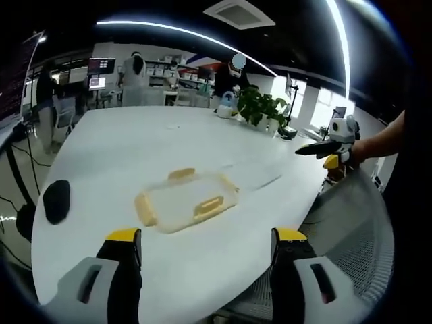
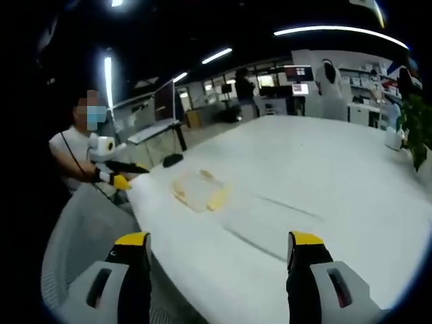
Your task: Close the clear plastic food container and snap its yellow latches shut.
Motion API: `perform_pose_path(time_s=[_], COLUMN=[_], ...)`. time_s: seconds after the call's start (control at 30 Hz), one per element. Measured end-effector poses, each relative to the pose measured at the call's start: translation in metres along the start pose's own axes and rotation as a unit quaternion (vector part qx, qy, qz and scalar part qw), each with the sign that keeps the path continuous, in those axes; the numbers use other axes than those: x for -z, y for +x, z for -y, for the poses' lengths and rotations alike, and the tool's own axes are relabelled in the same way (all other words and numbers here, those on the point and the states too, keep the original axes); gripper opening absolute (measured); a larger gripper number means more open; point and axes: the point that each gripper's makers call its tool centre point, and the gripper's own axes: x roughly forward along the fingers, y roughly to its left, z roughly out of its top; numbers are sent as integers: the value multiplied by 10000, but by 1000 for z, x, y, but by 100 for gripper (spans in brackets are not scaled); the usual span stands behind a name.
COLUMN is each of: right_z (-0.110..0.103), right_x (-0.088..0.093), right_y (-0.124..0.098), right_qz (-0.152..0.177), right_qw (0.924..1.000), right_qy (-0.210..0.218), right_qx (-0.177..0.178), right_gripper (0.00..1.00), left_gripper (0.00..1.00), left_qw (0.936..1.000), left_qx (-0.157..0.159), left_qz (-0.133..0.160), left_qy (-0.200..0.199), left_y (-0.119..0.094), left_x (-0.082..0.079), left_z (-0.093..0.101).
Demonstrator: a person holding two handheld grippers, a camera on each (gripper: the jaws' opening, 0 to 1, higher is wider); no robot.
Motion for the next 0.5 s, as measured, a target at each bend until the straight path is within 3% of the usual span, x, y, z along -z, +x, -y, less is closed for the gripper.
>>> perform_pose_path(time_s=[0.37, 0.5], right_z=[-14, -17], right_x=[-14, -22], right_y=[18, 25], right_qz=[-40, -6], right_qw=[9993, 9992], right_qy=[-256, -250], right_qx=[-264, -317], right_gripper=[82, 80], left_gripper=[75, 73], left_qw=[9998, 9990], left_qx=[78, 253], left_qz=[-51, -182], left_qy=[170, 307], left_y=[2, 6], left_x=[-5, -5], left_z=[-14, -14])
